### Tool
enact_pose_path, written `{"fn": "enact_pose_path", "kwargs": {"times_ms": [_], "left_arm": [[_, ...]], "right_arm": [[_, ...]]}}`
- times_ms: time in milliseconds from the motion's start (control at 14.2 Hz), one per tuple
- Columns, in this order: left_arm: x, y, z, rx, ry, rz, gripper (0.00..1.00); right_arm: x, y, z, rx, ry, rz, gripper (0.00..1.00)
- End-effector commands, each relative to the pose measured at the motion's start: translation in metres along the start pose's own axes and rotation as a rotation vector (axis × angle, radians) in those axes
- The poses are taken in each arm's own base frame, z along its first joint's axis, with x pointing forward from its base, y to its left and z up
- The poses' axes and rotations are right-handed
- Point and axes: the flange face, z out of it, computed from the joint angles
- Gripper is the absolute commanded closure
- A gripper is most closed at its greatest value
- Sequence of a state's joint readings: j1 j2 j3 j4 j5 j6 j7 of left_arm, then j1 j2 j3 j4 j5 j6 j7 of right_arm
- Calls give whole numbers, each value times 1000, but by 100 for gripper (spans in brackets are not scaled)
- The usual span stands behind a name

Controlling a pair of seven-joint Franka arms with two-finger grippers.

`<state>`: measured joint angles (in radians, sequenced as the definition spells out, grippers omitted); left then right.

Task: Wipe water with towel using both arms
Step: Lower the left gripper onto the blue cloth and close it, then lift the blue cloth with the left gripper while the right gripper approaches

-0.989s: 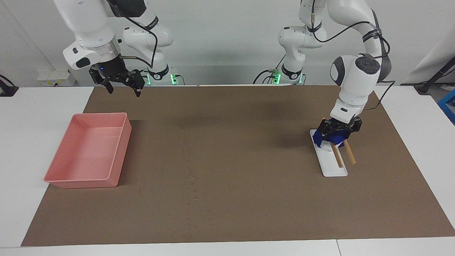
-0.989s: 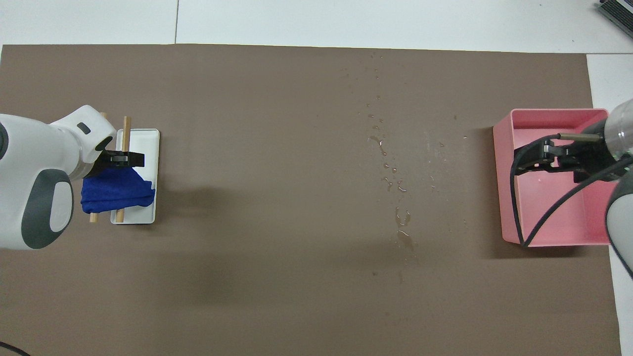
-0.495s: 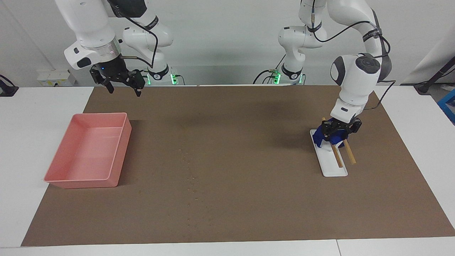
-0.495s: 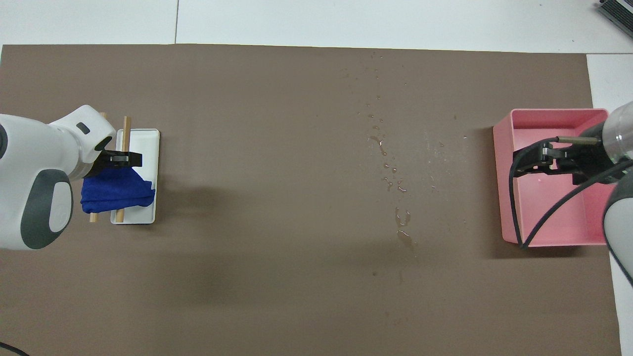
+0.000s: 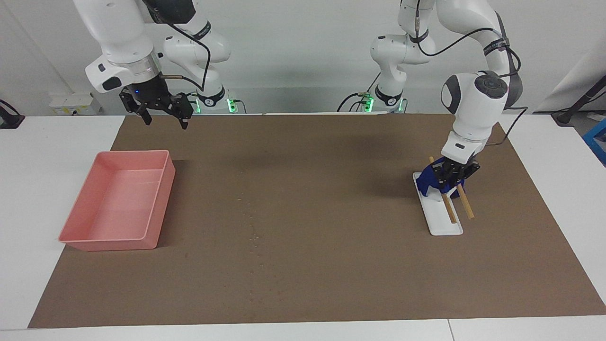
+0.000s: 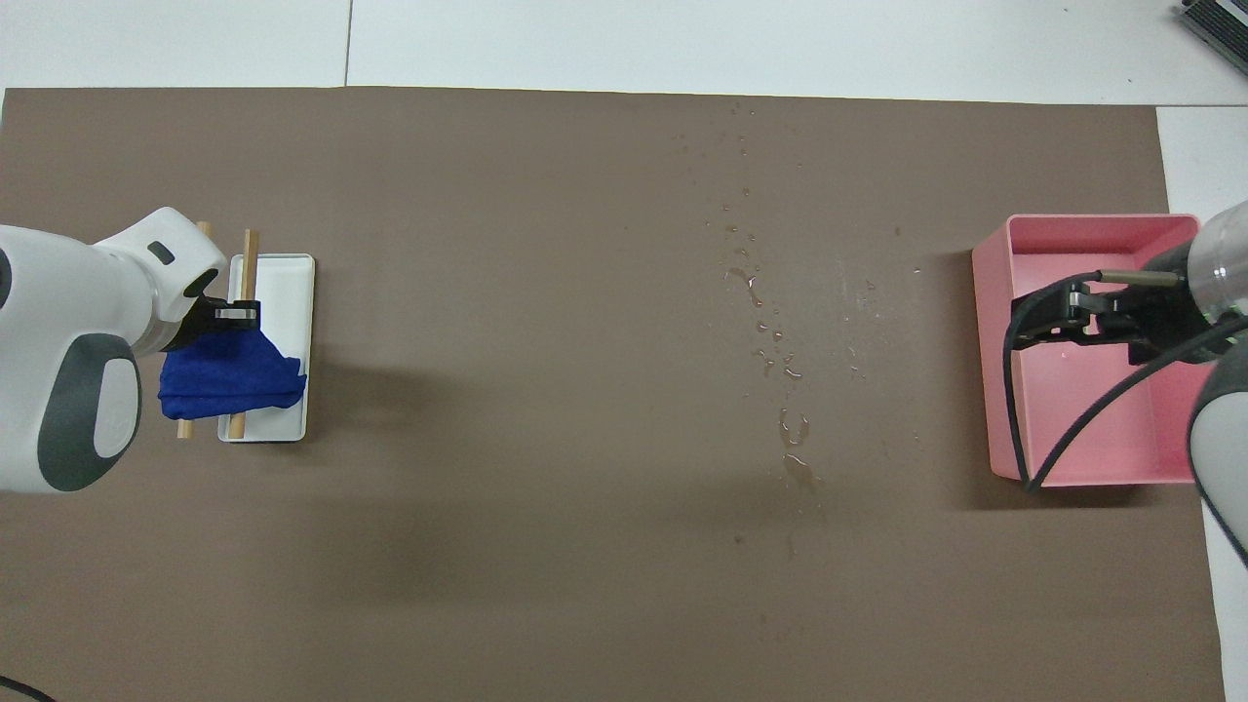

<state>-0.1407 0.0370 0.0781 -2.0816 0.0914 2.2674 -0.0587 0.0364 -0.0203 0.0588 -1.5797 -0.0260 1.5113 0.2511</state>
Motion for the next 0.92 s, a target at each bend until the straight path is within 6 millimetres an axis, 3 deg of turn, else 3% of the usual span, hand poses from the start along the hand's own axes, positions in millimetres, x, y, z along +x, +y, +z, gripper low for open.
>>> {"fn": "enact_pose_path", "kwargs": {"times_ms": [0, 141, 424, 848], "left_arm": [[-7, -3, 3, 12, -15, 4, 100], [-6, -5, 1, 16, -50, -4, 100], [12, -10, -26, 34, -126, -84, 100], [24, -12, -100, 46, -207, -162, 100]], "right_arm": [[-6, 2, 0, -2, 20, -24, 0], [-6, 2, 0, -1, 20, -24, 0], [-6, 2, 0, -1, 20, -24, 0], [-6, 1, -1, 1, 26, -25, 0]]}}
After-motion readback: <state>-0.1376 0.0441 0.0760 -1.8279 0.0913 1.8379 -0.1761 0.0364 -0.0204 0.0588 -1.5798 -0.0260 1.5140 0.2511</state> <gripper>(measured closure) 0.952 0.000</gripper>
